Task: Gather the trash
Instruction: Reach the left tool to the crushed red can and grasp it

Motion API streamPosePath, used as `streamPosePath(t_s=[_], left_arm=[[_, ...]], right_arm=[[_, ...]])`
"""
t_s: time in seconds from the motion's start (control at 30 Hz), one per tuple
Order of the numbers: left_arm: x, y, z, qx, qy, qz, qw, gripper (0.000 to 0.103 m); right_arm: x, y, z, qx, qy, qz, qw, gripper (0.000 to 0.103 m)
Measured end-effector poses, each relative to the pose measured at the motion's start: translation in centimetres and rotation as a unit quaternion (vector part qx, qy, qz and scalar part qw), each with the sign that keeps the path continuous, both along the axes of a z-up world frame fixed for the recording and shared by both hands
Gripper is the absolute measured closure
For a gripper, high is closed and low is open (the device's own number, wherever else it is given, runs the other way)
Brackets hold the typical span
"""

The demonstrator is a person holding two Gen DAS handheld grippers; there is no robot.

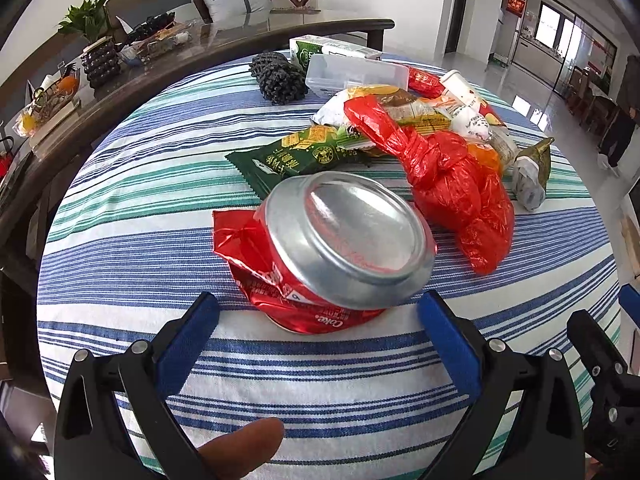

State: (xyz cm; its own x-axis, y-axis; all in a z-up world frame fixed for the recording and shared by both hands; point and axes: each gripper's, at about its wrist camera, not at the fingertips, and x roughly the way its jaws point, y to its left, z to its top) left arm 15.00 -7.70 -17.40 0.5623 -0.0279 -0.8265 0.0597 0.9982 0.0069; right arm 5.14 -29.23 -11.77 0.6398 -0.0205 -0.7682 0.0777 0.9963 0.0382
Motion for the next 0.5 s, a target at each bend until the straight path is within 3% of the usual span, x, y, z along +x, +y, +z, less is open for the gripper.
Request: streamPosePath(t_s=[0.23, 0.5], left_arm=[[0.2, 1.3, 0.0, -0.002, 0.001, -0.046, 0.9990, 0.004], [-1.3, 5.7, 0.0, -0.007, 0.002, -0.100, 0.9950, 0.004]], right_arm=[[0.2, 0.0, -1.0, 0.002, 0.012, 0.007, 1.000, 0.005], [-0.5, -0.4, -0.8, 0.006, 0.009, 0.006, 1.000, 0.005]])
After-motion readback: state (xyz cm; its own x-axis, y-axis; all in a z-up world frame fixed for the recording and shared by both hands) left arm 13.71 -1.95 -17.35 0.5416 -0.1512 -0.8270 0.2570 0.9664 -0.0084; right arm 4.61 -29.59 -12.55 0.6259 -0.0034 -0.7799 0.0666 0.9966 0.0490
